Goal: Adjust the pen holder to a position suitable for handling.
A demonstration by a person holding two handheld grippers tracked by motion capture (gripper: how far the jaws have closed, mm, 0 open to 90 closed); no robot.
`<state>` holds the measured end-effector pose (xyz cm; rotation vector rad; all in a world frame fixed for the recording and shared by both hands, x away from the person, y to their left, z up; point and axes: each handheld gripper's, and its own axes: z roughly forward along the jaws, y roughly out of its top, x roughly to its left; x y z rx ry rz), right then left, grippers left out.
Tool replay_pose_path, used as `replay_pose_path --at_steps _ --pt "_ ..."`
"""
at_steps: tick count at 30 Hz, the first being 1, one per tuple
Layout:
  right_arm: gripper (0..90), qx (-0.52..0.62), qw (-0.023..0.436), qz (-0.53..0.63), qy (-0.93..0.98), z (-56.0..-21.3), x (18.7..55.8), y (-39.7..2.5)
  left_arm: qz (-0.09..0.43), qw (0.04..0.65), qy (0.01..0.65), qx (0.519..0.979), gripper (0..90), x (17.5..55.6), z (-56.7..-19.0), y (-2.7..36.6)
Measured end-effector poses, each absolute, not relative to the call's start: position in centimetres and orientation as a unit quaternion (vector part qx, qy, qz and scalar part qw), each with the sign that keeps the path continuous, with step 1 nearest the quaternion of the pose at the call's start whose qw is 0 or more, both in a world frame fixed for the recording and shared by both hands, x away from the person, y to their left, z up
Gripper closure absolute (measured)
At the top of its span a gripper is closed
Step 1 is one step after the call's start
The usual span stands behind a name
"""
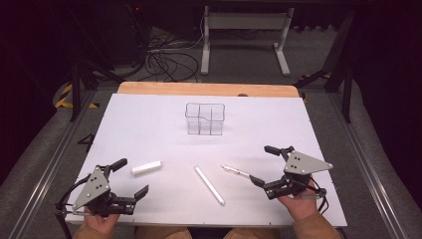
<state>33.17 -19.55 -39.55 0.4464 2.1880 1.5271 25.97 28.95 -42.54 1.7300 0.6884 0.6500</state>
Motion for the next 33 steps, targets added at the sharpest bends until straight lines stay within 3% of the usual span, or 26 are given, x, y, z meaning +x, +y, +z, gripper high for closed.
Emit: replay_pose_path --at_steps 21,26,33 --pt "4.8 0.138 0.213 0.543 0.8 -38.0 34.7 -17.3 0.274 0.553 0.291 0.731 0.4 26.0 -42.6 29.0" --pt "13.8 0.136 0.205 0.525 0.815 -37.0 35.0 -16.8 0.274 0.553 0.291 0.731 0.4 26.0 -42.5 29.0" --pt "18.9 0.12 0.209 0.503 0.83 -35.9 35.7 -15.6 0.275 0.552 0.289 0.732 0.4 26.0 -42.5 29.1"
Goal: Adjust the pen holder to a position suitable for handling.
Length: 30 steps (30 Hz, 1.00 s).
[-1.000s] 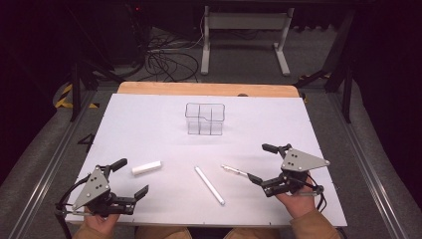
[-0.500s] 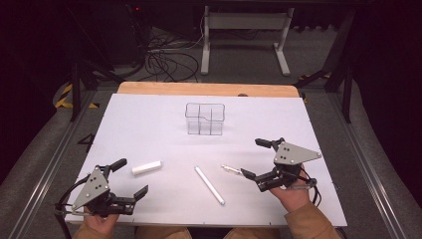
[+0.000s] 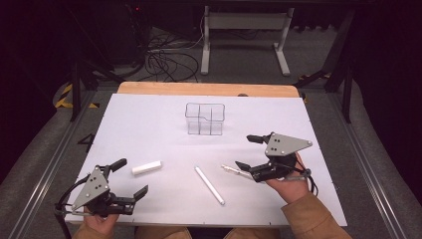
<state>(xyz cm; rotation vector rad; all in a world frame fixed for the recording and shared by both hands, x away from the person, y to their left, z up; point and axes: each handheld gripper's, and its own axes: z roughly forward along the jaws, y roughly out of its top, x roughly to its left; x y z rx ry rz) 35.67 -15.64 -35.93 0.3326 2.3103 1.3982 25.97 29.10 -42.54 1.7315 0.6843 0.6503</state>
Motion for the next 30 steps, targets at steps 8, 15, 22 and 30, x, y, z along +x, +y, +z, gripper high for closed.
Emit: replay_pose_path --at_steps 8,15,22,30 --pt "21.2 0.114 0.205 0.485 0.843 -35.2 37.6 -14.6 0.277 0.553 0.29 0.73 0.4 26.0 -42.5 29.2" --pt "22.2 0.112 0.202 0.477 0.848 -34.7 39.1 -13.8 0.275 0.553 0.291 0.731 0.5 26.0 -42.5 29.2" --pt "24.0 0.11 0.201 0.466 0.855 -34.4 40.9 -12.9 0.274 0.554 0.292 0.73 0.5 26.1 -42.6 29.2" --pt "25.8 0.11 0.202 0.448 0.864 -34.3 42.8 -12.0 0.274 0.552 0.292 0.731 0.5 26.1 -42.6 29.2"
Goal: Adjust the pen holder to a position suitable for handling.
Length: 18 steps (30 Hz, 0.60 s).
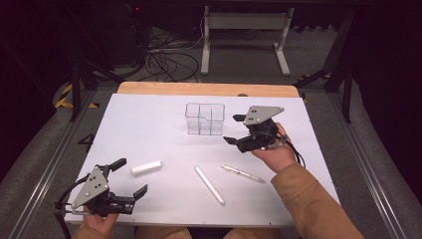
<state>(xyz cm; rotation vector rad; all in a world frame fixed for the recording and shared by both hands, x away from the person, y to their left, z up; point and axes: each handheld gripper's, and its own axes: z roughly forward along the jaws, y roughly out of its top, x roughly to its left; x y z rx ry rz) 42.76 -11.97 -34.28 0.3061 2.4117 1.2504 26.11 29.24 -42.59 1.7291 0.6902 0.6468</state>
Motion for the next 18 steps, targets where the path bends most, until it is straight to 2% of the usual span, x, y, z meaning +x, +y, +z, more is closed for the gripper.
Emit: replay_pose_path --at_steps 18 --pt "28.5 0.104 0.206 0.431 0.872 -34.5 45.4 -10.3 0.272 0.553 0.293 0.731 0.5 26.1 -42.6 29.3"
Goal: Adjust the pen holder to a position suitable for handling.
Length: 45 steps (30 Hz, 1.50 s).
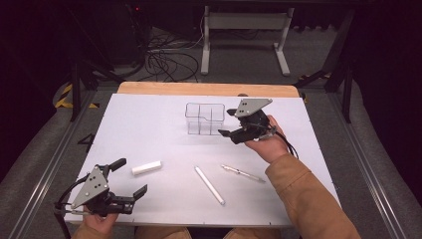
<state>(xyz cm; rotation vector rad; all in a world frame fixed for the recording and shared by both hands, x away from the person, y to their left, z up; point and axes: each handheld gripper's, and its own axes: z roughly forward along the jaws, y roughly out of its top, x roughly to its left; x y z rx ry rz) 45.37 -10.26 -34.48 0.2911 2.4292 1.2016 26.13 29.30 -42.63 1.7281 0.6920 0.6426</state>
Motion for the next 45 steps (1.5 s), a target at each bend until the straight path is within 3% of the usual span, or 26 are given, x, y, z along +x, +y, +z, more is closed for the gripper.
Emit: replay_pose_path --at_steps 17,28,45 --pt "32.9 0.111 0.203 0.427 0.874 -35.6 47.5 -9.0 0.274 0.551 0.292 0.732 0.6 26.2 -42.7 29.3" --pt "43.9 0.095 0.202 0.412 0.884 -36.5 49.0 -6.8 0.274 0.551 0.294 0.731 0.6 26.1 -42.6 29.5" --pt "53.0 0.111 0.182 0.387 0.897 -38.8 51.8 -4.2 0.273 0.553 0.294 0.731 0.6 26.2 -42.7 29.6"
